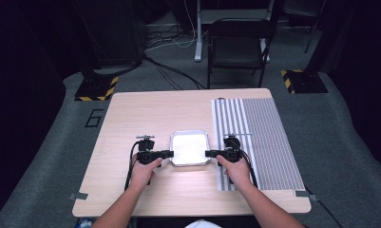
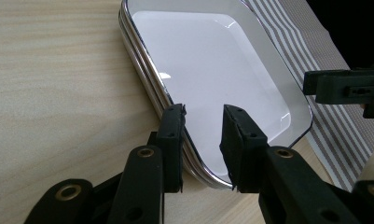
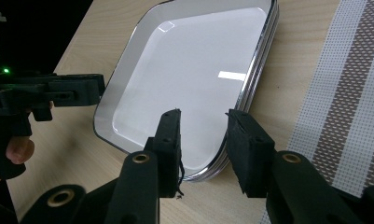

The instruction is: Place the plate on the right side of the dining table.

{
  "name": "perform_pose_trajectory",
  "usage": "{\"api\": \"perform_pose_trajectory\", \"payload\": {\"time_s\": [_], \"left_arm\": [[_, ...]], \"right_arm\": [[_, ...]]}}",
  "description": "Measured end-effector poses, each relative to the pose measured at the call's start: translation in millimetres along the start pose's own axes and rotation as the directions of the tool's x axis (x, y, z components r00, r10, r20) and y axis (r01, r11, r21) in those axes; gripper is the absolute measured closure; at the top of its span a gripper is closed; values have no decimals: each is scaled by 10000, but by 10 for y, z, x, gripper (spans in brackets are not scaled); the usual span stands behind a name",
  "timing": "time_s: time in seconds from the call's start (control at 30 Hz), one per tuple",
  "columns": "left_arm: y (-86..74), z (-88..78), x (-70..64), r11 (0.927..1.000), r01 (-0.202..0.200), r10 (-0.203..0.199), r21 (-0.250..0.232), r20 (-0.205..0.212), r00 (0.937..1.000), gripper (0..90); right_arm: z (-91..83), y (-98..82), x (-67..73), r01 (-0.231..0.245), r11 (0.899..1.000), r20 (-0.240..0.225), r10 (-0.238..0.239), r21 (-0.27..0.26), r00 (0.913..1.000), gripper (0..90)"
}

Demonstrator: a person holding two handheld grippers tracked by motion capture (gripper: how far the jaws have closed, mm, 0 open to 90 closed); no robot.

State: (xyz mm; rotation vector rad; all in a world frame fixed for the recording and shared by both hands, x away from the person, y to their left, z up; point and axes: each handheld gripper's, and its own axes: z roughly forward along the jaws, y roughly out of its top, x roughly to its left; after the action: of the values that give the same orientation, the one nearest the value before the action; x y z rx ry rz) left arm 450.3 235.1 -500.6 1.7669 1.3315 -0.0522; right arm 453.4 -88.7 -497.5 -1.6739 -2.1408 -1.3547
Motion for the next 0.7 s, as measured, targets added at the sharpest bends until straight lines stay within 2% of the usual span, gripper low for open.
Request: {"api": "perform_pose_trajectory", "payload": {"time_s": [0.33,0.47,0.7], "left_arm": [[-4,-7,25,9993,329,-326,-163,198,9993,693],[-1,-18,33,9993,337,-333,-142,261,9991,695],[-3,-20,40,9990,423,-419,-154,299,9987,700]], "right_arm": [[25,-12,-50,-409,9992,-162,410,46,9990,660],[20,-13,-62,-588,9983,-266,589,58,9979,666],[3,-20,-50,-604,9982,-267,603,-19,9978,670]]}}
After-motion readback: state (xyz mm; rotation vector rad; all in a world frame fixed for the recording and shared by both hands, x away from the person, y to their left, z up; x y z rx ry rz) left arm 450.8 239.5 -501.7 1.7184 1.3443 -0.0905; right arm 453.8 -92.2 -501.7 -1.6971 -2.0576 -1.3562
